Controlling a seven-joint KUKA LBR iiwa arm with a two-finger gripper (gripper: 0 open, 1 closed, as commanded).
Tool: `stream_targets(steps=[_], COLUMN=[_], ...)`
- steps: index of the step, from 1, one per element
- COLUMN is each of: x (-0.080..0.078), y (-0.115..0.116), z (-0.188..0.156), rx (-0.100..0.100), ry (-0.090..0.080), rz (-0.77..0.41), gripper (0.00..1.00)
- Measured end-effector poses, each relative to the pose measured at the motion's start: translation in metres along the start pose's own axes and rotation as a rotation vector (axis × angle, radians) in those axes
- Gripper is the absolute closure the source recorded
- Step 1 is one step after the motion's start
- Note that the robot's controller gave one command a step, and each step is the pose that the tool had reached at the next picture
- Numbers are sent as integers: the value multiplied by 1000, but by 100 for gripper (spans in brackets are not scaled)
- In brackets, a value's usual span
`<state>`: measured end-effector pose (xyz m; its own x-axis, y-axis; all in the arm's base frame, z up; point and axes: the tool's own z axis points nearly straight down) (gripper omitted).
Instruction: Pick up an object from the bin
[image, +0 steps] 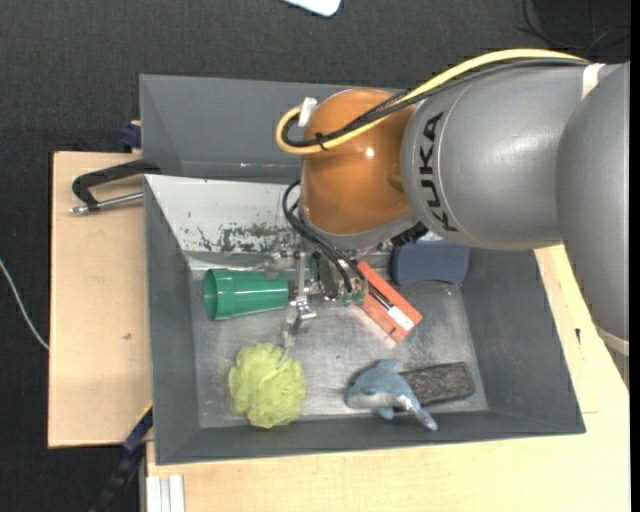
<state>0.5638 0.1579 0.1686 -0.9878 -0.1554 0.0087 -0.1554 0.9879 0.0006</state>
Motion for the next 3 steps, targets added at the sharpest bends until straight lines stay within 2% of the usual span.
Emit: stream_targets(steps=[1, 2, 3], x=[-44, -44, -43], y=[14, 14, 36], z=[82, 83, -59], rx=[-8, -8, -2], ry=[-24, -24, -16], rz=[74, 74, 64], gripper=[100, 100, 100])
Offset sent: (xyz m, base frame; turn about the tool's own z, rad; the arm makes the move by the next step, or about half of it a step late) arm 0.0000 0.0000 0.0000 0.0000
